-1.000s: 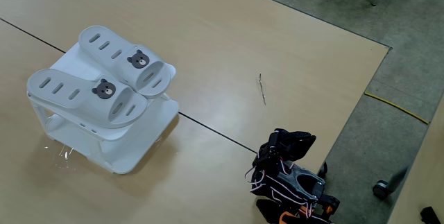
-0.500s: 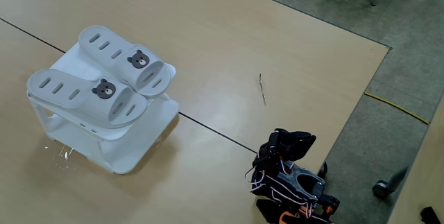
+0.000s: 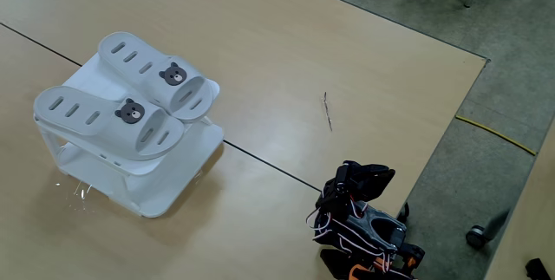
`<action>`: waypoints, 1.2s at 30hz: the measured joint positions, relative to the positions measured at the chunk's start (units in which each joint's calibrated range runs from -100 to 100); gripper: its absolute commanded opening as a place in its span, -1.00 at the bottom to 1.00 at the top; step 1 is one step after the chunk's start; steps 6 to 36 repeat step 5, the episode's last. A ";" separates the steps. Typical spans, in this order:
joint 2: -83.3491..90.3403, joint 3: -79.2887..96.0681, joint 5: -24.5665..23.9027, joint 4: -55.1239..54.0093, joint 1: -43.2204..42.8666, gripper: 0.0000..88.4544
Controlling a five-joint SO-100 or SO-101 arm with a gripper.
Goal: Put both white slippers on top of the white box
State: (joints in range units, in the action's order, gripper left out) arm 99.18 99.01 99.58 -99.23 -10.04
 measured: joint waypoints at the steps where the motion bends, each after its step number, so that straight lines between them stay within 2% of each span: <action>1: 0.00 0.00 0.00 0.00 0.00 -0.98; 36: 0.00 0.00 0.00 0.00 0.00 -0.98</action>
